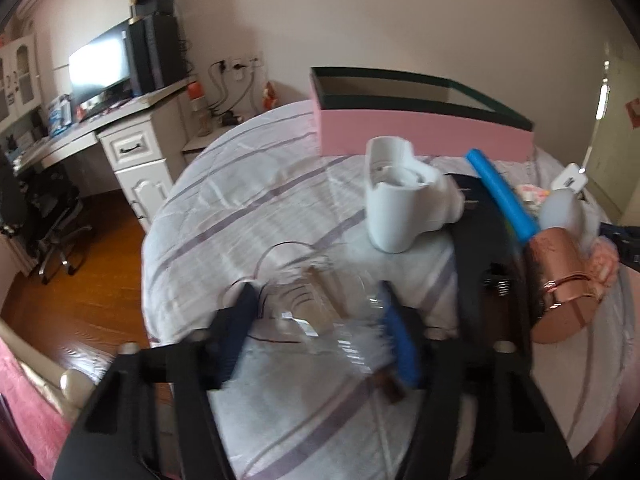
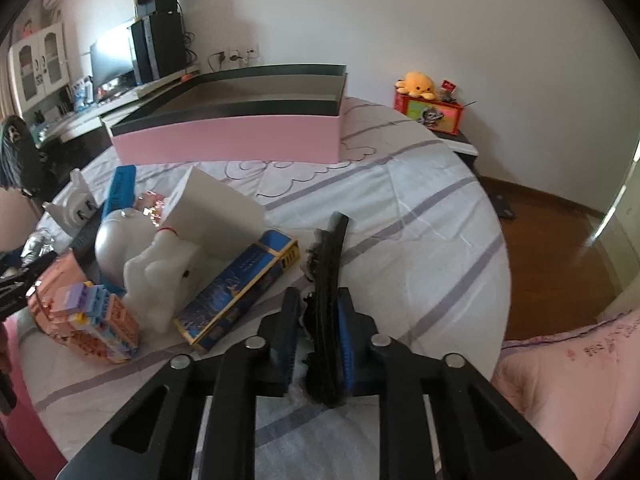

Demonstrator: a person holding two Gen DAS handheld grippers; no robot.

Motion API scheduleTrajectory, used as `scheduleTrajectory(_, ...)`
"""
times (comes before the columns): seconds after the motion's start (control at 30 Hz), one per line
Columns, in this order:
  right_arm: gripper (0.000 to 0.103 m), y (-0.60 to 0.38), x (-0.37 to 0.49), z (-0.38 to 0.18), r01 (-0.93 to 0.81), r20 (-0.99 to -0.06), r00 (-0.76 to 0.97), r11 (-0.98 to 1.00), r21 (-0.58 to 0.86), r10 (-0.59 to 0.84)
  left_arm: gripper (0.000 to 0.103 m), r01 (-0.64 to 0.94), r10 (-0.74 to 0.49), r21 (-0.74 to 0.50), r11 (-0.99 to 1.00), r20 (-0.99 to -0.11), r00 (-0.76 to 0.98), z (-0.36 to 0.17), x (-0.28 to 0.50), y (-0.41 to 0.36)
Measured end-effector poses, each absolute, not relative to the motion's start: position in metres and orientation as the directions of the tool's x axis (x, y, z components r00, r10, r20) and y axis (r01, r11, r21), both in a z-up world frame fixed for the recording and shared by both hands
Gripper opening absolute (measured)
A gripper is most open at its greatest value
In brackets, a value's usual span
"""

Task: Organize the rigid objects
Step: 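Lower the left tool onto the clear glass bottle while the right tool approaches the black hair clip, then carry the bottle and clip into the pink box and open both tools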

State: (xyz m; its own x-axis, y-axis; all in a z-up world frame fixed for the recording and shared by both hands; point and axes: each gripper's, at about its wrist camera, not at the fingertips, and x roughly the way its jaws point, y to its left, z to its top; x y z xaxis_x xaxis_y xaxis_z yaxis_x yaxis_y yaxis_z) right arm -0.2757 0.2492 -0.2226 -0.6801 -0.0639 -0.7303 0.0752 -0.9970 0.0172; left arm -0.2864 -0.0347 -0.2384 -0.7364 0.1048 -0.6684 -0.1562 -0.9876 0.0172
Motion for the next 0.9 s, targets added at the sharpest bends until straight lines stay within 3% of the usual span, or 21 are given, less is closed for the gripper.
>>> scheduleTrajectory(0.4, 0.017, 0.258, -0.276, -0.218, 0.092, -0.708, -0.695, -0.992, 0.09, -0.129, 0.053, -0.183, 0.121, 0.024, -0.983, -0.667, -0.736, -0.229, -0.282, -0.033)
scheduleTrajectory(0.9, 0.017, 0.253, -0.294, -0.17, 0.148, -0.629, -0.761, -0.987, 0.067, -0.157, 0.053, -0.291, 0.22, 0.039, -0.956, -0.561, -0.798, -0.159, -0.303, -0.008)
